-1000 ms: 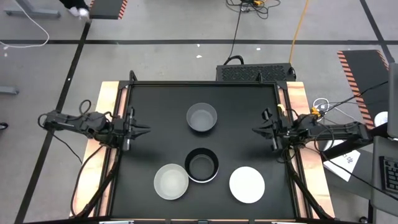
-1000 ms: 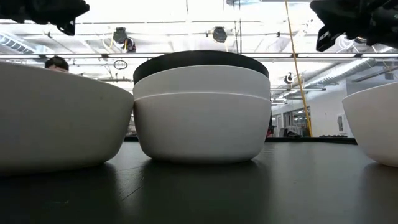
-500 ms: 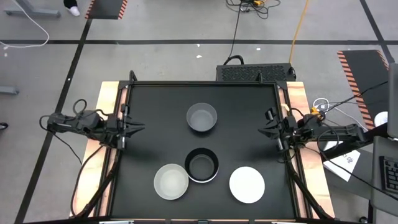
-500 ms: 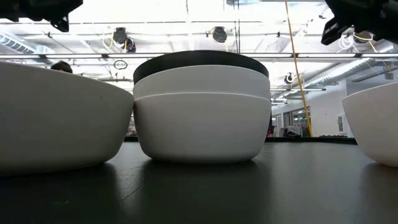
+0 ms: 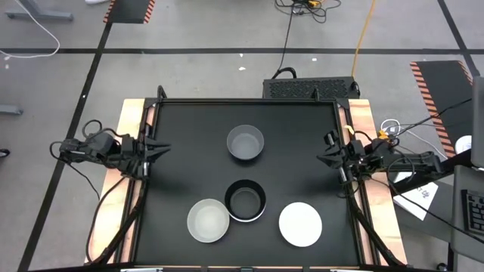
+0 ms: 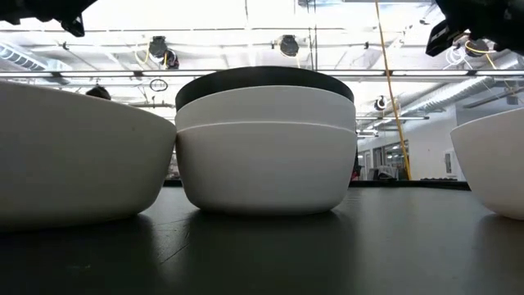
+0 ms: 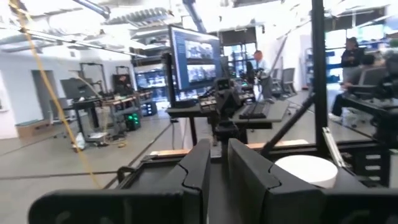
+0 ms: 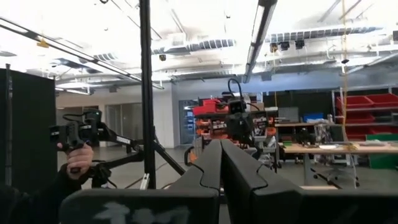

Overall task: Nest bowls inside each other
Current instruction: Stack the white bowl on the black bowl

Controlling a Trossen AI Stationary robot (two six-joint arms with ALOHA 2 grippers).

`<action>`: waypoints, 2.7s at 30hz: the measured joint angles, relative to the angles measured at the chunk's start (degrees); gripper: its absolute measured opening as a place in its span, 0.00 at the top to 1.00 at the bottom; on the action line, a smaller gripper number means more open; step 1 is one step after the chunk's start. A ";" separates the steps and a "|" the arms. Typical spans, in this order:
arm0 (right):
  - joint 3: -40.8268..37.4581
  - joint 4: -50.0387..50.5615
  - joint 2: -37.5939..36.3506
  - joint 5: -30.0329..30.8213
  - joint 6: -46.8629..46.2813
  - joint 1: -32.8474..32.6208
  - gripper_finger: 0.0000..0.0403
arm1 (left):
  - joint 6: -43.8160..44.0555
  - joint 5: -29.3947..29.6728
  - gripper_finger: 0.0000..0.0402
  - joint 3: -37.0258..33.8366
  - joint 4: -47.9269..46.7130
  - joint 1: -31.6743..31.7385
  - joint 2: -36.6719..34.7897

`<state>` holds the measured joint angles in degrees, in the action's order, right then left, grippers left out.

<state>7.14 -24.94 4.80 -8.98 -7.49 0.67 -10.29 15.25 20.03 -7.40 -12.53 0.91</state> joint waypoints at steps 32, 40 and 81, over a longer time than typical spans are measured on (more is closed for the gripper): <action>3.68 16.35 -3.93 22.68 6.63 0.04 1.00 | -7.39 27.30 0.85 0.00 0.73 -0.02 0.09; 3.02 16.23 -3.93 22.76 9.64 1.29 1.00 | -12.35 27.81 0.85 0.00 3.80 0.24 0.09; -6.09 19.57 -3.85 -1.85 -2.34 15.92 1.00 | -1.33 -16.21 0.85 -11.32 -3.60 25.42 0.07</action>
<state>1.04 -5.37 0.95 -10.83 -9.83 16.59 -11.62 -0.95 8.71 -11.01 12.88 0.97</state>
